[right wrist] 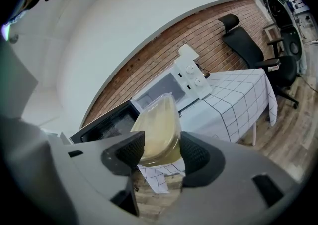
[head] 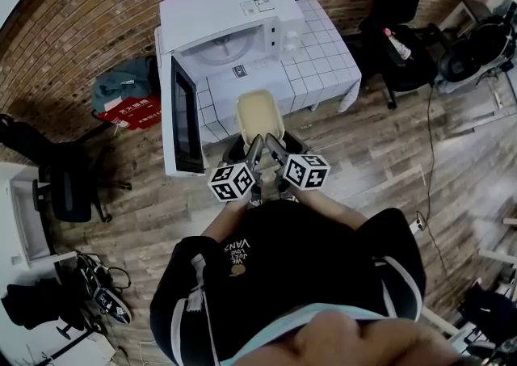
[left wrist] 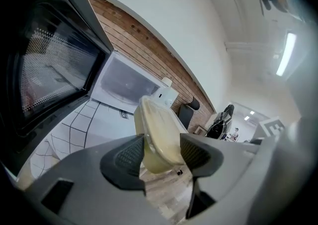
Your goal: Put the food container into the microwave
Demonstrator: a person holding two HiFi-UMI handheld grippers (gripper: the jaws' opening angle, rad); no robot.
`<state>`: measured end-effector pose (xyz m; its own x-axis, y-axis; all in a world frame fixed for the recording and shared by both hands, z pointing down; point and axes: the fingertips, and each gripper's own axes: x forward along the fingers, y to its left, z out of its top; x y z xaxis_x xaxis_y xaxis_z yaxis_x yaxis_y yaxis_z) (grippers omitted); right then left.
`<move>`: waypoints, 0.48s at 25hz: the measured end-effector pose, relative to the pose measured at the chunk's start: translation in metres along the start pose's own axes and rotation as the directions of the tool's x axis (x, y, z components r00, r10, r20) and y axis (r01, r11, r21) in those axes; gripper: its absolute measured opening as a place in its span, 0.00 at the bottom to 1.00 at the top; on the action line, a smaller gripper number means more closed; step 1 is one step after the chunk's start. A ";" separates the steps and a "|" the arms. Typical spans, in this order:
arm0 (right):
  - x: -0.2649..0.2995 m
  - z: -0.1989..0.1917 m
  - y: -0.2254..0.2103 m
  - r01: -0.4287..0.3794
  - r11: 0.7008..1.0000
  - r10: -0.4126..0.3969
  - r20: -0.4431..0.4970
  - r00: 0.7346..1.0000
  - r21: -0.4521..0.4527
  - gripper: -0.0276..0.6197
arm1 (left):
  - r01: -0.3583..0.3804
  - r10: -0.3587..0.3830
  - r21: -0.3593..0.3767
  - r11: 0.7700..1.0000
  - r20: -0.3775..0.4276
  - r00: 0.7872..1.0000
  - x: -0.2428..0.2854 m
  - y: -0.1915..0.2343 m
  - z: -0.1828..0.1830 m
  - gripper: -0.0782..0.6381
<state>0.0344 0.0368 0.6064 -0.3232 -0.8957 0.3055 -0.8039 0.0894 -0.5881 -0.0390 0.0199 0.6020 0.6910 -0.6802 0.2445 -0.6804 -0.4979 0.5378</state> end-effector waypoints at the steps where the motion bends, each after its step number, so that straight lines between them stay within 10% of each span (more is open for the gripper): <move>1: 0.000 0.001 -0.002 -0.009 1.000 0.009 -0.006 1.000 -0.004 0.37 | -0.007 0.007 0.000 1.000 0.005 1.000 0.001 -0.001 0.000 0.43; 12: 0.001 0.010 -0.016 -0.108 0.993 0.105 -0.068 0.992 -0.056 0.37 | -0.092 0.094 -0.024 0.995 0.085 0.992 0.008 -0.011 -0.007 0.43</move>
<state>0.0515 0.0298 0.6085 -0.4386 -0.8497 0.2926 -0.7908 0.2103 -0.5748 -0.0239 0.0237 0.6037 0.6006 -0.7673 0.2246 -0.7351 -0.4196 0.5324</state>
